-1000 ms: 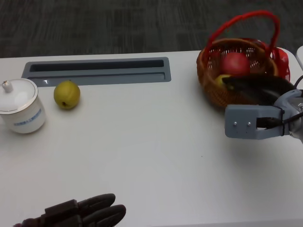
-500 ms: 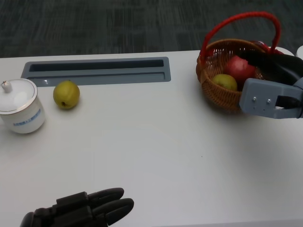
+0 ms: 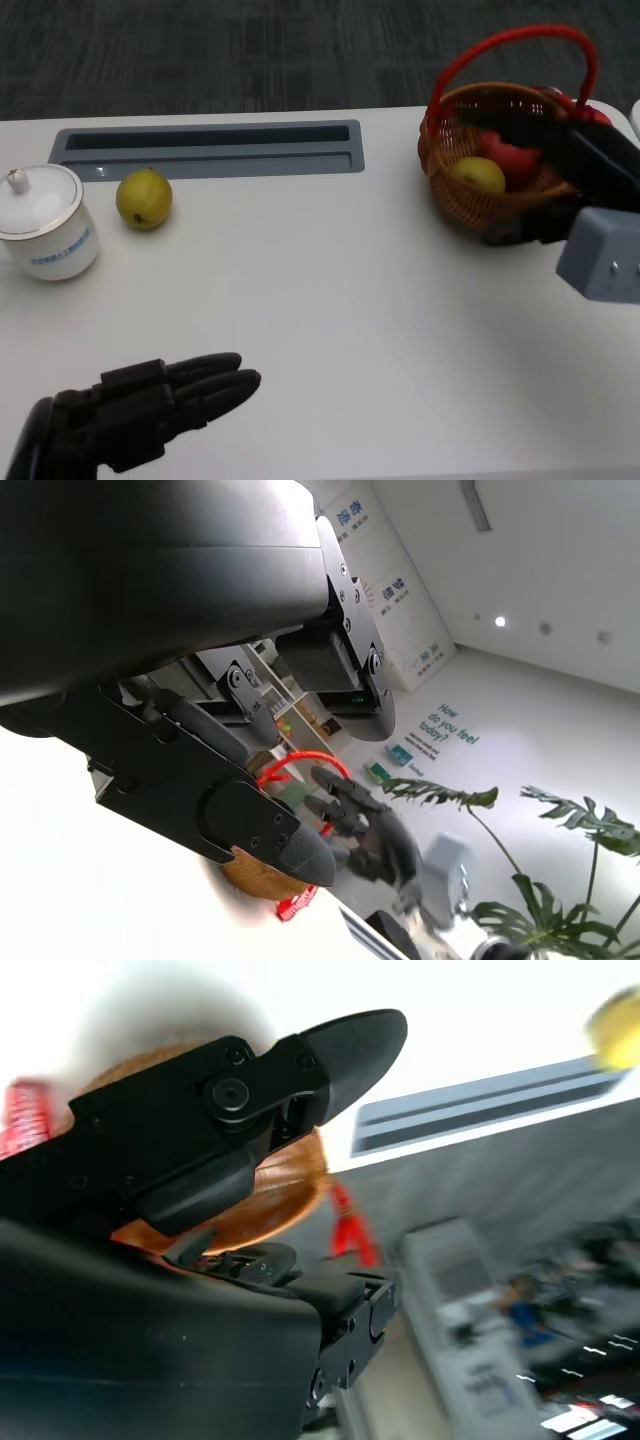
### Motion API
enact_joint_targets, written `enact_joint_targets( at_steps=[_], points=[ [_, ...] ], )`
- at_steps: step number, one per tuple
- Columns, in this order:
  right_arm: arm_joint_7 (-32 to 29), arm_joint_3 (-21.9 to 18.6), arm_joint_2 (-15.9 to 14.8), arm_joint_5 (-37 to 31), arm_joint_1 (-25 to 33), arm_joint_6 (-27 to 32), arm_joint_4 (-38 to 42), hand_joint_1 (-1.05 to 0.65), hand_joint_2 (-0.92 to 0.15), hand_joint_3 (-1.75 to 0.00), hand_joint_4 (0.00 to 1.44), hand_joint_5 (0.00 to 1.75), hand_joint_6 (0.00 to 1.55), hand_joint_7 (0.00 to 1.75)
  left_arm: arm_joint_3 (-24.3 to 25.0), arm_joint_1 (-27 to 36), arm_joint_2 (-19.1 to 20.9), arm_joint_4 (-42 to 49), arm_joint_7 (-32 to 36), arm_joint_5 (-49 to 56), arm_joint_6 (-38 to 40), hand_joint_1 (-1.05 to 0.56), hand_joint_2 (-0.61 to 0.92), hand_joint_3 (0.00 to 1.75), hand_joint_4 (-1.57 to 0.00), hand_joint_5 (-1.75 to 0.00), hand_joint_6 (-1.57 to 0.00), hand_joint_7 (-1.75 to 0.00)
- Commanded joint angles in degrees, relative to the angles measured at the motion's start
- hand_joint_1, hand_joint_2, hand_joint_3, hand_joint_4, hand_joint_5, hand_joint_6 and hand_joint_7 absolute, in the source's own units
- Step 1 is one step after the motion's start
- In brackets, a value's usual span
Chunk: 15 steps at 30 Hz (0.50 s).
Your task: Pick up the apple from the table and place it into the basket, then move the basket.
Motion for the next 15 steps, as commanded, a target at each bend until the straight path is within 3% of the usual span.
enact_joint_targets(
  at_steps=[1, 7, 15],
  points=[
    [2.46, -1.76, 0.20, 4.25, 4.16, -9.12, -2.23, -0.79, -0.83, -0.01, 0.51, 0.03, 0.43, 0.02, 1.17, -2.10, 1.98, 1.53, -0.78, -1.89, 1.21, -0.58, 0.73, 0.00, -0.85, 0.00, -0.80, 0.00],
    [18.29, -4.81, 5.50, 21.43, 12.67, -18.83, -6.90, -0.70, -0.82, 0.00, 0.55, 0.01, 0.49, 0.02, 1.30, -7.63, 4.74, 5.73, -2.69, -4.79, 1.55, -0.54, 0.73, 0.00, -0.85, 0.00, -0.78, 0.00],
    [32.92, -3.66, 9.18, 35.99, 20.67, -17.15, -17.26, -0.69, -0.82, 0.00, 0.60, 0.02, 0.52, 0.01, 1.04, -11.41, 6.03, 9.73, -4.57, -7.00, 1.72, -0.52, 0.73, 0.00, -0.83, 0.00, -0.77, 0.00]
  ],
)
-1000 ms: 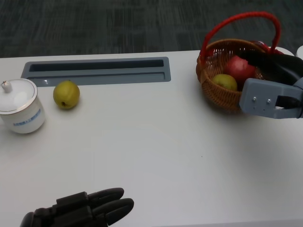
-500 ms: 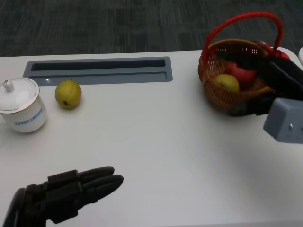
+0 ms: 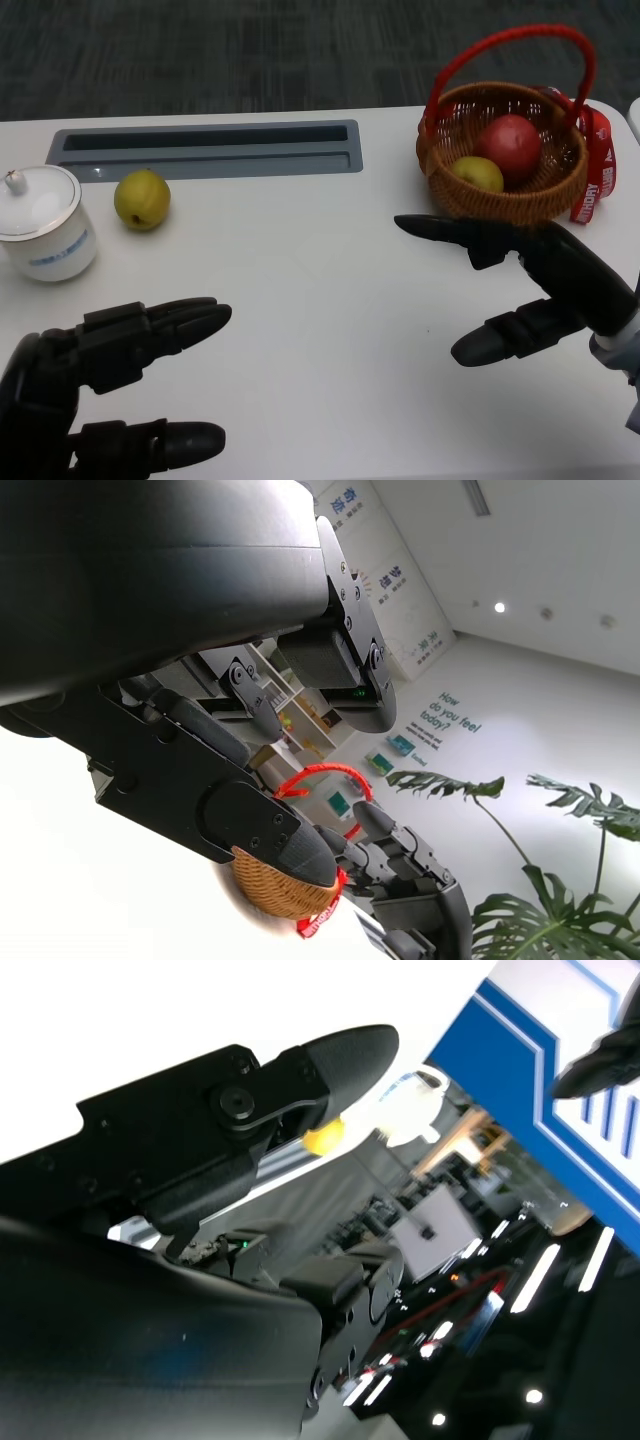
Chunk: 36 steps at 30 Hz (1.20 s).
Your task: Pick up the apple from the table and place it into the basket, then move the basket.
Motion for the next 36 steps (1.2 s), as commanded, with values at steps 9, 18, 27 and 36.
enact_joint_targets(
  at_steps=[9, 18, 27, 36],
  points=[
    [18.26, -1.73, 7.85, 16.29, 6.48, 4.49, -5.59, -0.50, -0.81, 0.00, 0.72, 0.02, 0.66, 0.02, 0.47, 0.25, 1.85, -0.59, -3.26, -4.45, 2.99, -0.51, 0.69, 0.00, -0.83, 0.00, -0.77, 0.00],
    [24.51, -5.28, 12.00, 17.97, 6.84, 3.34, -4.36, -0.34, -0.87, -0.01, 0.78, 0.01, 0.74, 0.02, 0.50, -0.08, 1.96, 0.05, -4.72, -5.77, 2.69, -0.44, 0.68, 0.00, -0.85, -0.01, -0.79, -0.01],
    [25.59, -7.15, 13.12, 17.26, 6.41, 2.07, -4.12, -0.33, -0.88, 0.00, 0.78, 0.00, 0.74, 0.00, 0.26, -1.33, 2.10, 1.80, -7.05, -8.33, 1.65, -0.38, 0.69, 0.00, -0.89, -0.02, -0.82, -0.02],
    [26.15, -7.83, 12.95, 17.27, 6.41, 1.63, -4.67, -0.36, -0.87, 0.00, 0.78, 0.00, 0.74, 0.00, 0.22, -2.09, 1.74, 2.33, -8.30, -9.51, 1.09, -0.36, 0.70, 0.00, -0.91, -0.02, -0.85, -0.02]
  ],
)
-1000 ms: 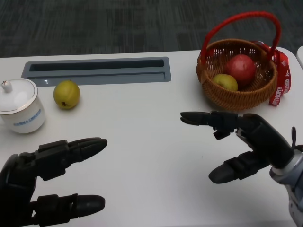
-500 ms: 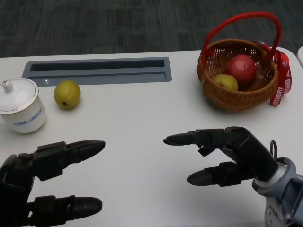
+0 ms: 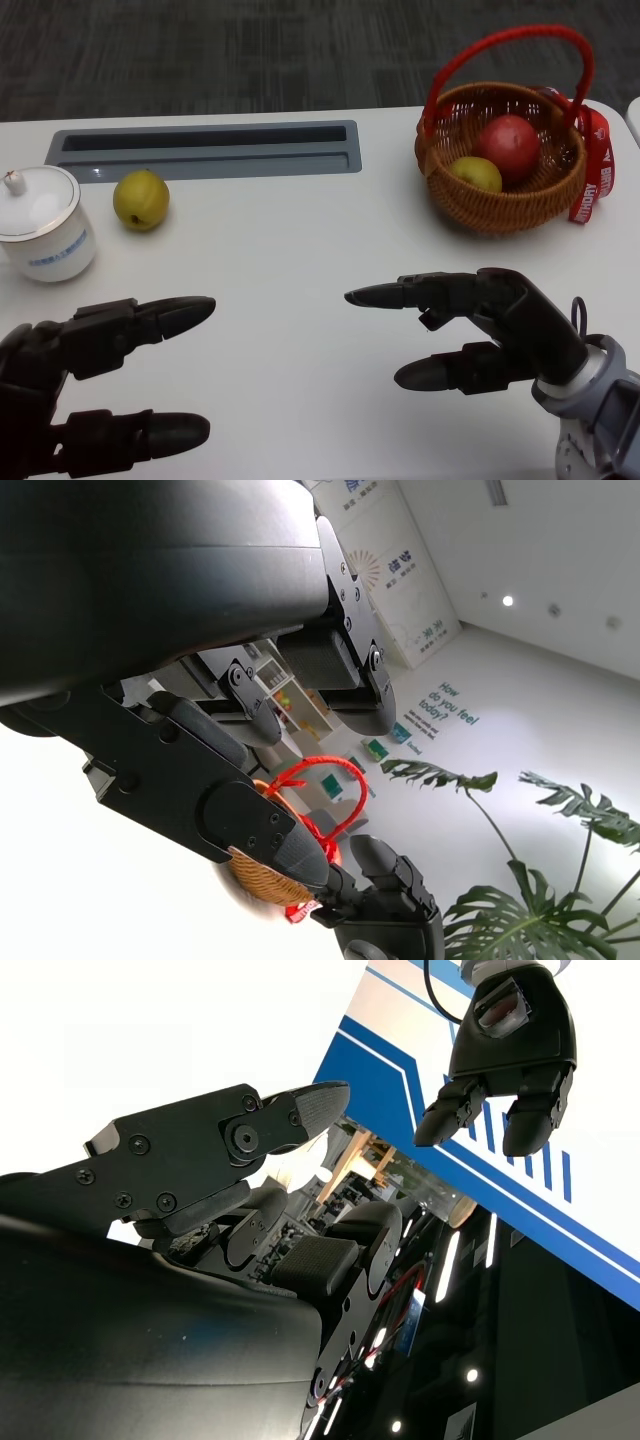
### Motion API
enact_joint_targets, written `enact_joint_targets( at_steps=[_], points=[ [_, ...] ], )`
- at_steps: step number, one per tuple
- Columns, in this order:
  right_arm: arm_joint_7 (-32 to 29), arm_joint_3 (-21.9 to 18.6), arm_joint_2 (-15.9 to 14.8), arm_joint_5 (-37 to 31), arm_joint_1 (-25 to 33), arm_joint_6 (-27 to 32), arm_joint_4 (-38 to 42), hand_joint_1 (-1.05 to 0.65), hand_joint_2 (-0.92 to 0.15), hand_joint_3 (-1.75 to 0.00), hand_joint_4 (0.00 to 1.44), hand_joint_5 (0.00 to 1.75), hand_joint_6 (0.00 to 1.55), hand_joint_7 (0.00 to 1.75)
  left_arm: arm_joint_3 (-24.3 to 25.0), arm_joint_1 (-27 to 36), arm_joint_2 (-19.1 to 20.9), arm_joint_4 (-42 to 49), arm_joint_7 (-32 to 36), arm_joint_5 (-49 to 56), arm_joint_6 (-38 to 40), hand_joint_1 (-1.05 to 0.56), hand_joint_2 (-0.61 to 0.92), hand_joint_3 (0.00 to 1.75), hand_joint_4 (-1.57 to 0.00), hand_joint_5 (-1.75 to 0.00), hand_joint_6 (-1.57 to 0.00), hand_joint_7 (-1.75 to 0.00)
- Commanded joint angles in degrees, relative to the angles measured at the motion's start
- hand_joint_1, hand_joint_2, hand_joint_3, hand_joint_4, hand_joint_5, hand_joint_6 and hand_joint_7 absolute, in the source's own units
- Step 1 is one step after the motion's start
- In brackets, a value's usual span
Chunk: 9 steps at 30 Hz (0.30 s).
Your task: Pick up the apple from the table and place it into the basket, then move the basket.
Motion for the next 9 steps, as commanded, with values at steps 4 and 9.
enact_joint_targets(
  at_steps=[4, 9],
  points=[
    [0.43, -0.95, -0.48, 0.29, -0.18, -0.89, -0.52, -0.37, -0.86, 0.00, 0.78, 0.00, 0.74, 0.00, 0.22, -0.78, 0.65, 0.79, -1.05, -0.92, -0.72, -0.37, 0.70, 0.00, -0.92, -0.02, -0.86, -0.02],
    [0.60, -1.05, -0.63, 0.67, 0.03, -1.04, -1.15, -0.38, -0.86, 0.00, 0.79, 0.00, 0.74, 0.00, 0.20, -0.78, 0.45, 0.68, -1.45, -1.33, -0.49, -0.37, 0.70, 0.00, -0.92, -0.02, -0.86, -0.01]
  ],
)
